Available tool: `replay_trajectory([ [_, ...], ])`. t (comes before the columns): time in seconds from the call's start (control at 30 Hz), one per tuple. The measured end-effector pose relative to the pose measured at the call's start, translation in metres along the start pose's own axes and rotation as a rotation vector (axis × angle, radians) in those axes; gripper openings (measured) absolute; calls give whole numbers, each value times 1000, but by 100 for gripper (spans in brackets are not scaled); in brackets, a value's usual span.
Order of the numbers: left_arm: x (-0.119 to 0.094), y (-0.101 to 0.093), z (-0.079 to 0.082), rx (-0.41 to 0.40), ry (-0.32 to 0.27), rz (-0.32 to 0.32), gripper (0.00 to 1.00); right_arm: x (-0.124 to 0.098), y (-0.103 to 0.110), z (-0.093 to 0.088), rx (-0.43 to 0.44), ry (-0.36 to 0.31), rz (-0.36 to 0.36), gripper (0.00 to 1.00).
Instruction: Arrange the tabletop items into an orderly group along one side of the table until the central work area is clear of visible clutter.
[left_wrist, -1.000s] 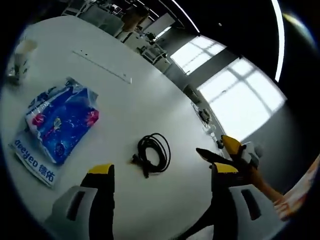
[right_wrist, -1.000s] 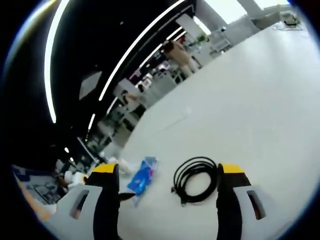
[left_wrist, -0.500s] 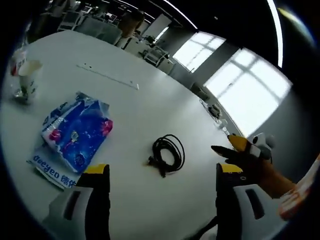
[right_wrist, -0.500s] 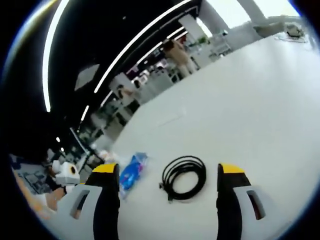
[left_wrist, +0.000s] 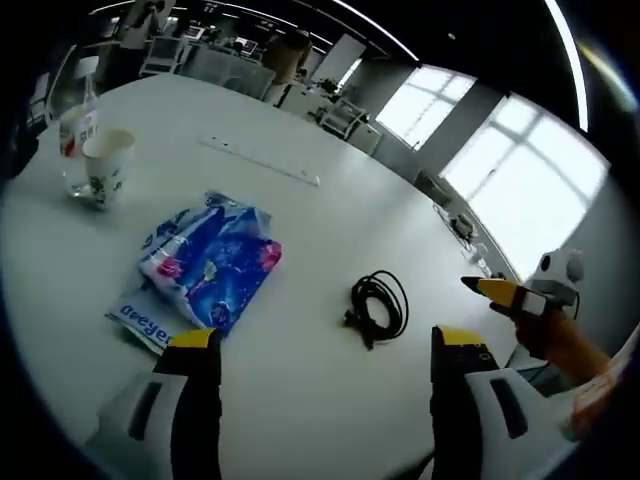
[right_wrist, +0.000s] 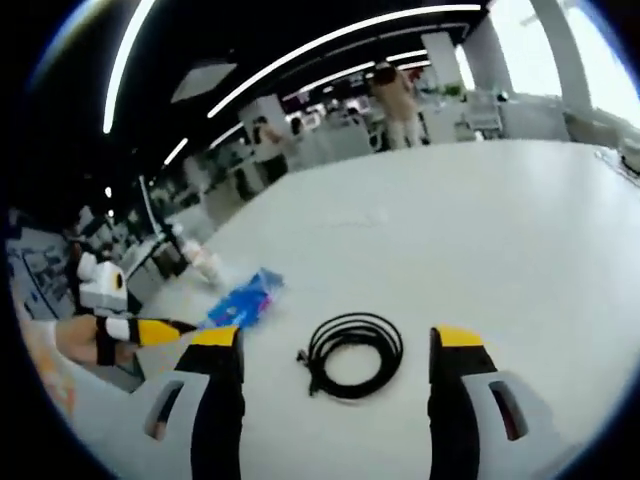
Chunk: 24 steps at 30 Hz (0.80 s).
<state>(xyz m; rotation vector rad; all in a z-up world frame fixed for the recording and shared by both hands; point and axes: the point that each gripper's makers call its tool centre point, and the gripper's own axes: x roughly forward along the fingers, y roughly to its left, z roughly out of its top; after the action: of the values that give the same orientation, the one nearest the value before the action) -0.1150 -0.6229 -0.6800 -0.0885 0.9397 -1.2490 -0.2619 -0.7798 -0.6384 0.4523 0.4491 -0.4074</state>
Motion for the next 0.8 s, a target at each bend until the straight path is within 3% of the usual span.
replay_trajectory([
  [0.33, -2, 14, 4, -44, -12, 41, 86, 4, 5, 6, -30, 13, 29, 73],
  [0.43, -4, 17, 5, -52, -13, 46, 84, 2, 11, 29, -37, -14, 60, 74],
  [0.5, -6, 18, 7, -53, -18, 53, 84, 0, 16, 43, -126, 2, 92, 74],
  [0.57, -7, 21, 8, -52, -24, 60, 84, -2, 17, 60, -269, 56, 112, 71],
  [0.63, -7, 24, 9, -56, -27, 69, 84, -3, 17, 75, -341, 87, 131, 71],
  [0.7, -7, 27, 8, -66, -25, 75, 83, -3, 19, 95, -333, 48, 155, 71],
  [0.8, -8, 29, 10, -72, -35, 86, 83, 0, 24, 110, -352, 35, 173, 69],
])
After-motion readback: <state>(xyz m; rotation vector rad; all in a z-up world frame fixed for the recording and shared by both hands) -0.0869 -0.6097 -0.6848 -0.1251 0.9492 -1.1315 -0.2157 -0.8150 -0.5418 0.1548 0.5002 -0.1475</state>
